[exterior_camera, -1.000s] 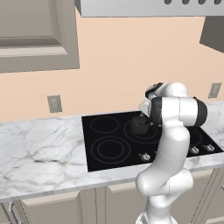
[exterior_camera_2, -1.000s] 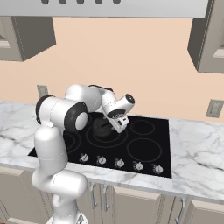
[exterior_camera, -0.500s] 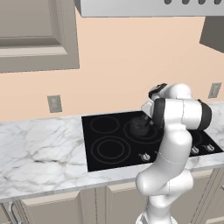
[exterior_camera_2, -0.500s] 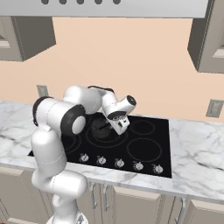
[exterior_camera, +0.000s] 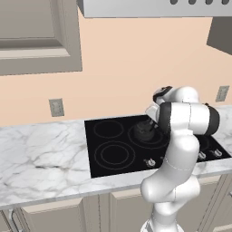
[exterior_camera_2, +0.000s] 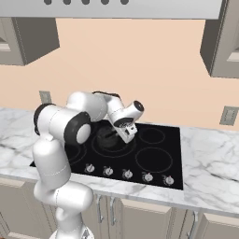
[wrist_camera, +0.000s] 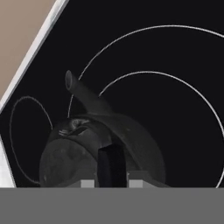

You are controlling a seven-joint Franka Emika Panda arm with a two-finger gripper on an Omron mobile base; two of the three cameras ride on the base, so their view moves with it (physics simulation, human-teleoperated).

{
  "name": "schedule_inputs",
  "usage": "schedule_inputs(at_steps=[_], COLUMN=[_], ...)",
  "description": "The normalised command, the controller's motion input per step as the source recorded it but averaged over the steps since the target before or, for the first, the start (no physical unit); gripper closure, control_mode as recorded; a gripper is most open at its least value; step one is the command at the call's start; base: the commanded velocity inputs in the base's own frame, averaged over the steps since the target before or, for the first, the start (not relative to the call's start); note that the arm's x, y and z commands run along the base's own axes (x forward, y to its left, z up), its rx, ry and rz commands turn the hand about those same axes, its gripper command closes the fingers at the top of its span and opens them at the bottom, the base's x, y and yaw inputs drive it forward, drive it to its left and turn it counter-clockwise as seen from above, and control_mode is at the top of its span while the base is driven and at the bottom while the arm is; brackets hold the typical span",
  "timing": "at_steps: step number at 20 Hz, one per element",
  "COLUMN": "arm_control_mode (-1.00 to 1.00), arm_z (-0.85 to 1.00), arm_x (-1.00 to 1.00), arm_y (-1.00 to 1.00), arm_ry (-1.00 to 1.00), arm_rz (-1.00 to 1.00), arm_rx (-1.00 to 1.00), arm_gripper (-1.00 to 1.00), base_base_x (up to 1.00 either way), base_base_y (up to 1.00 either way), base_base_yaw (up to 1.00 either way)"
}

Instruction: The kettle is done boiling. Turn off the stove, then wait for 300 timesteps before moving the kettle to the dining table.

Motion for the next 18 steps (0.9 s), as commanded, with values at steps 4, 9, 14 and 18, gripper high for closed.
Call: schedule_inputs(at_steps=[4,9,14,18], arm_control_mode=[-1.0,-1.0,-1.0,-1.0], arm_z=[0.03,0.15,0.33,0.4], arm_x=[-0.28,-0.33,-0.16,-0.08], arm_y=[0.0,0.0,0.0,0.0], arm_ry=[-0.01,-0.01,-0.01,0.0], arm_rz=[0.0,0.0,0.0,0.0], arm_rx=[0.0,0.0,0.0,0.0], arm_gripper=[1.0,1.0,1.0,1.0], base_base_x=[0.0,0.0,0.0,0.0], base_base_y=[0.0,0.0,0.0,0.0], base_base_yaw=[0.0,0.0,0.0,0.0])
